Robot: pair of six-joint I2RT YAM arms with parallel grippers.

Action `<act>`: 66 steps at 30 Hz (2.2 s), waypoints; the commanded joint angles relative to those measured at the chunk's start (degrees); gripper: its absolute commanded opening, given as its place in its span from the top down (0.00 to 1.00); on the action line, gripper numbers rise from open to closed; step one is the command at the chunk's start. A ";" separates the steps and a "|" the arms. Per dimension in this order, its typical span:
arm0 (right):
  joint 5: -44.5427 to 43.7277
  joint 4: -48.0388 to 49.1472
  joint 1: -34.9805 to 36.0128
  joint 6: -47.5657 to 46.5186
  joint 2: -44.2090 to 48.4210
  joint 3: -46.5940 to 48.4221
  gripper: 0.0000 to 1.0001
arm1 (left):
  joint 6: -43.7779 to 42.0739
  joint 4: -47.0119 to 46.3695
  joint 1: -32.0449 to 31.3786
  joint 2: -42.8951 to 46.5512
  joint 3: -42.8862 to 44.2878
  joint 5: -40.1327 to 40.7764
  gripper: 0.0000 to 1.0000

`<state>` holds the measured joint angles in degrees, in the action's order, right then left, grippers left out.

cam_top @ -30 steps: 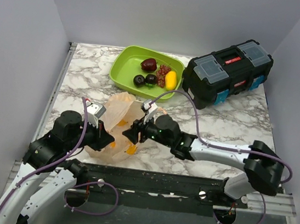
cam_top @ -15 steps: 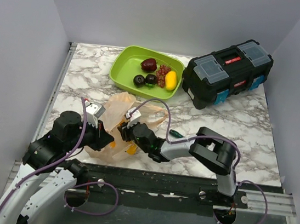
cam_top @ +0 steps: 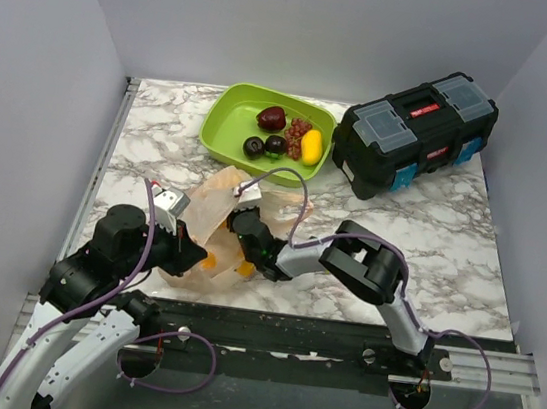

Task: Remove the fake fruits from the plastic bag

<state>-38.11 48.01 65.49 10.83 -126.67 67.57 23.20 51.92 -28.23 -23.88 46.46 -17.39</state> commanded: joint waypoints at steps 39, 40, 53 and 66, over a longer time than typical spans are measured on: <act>24.08 0.78 -6.14 8.86 -8.10 12.54 0.06 | -0.92 -1.56 0.23 -3.64 -0.51 -2.76 1.00; 23.89 0.77 -6.15 8.86 -9.02 13.37 0.06 | -0.96 -1.56 0.23 -3.84 -0.49 -2.87 1.00; 22.42 -8.78 -6.17 9.20 -16.53 26.74 0.20 | -0.88 -1.48 0.28 -3.64 -0.45 -2.48 1.00; 21.82 -8.93 -6.15 6.43 -13.35 25.09 0.53 | -0.79 -1.38 0.19 -3.61 -0.49 -2.28 1.00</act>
<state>-14.57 40.71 59.57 18.76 -141.95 94.65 22.48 50.57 -28.12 -27.94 46.37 -18.61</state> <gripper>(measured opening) 0.704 0.006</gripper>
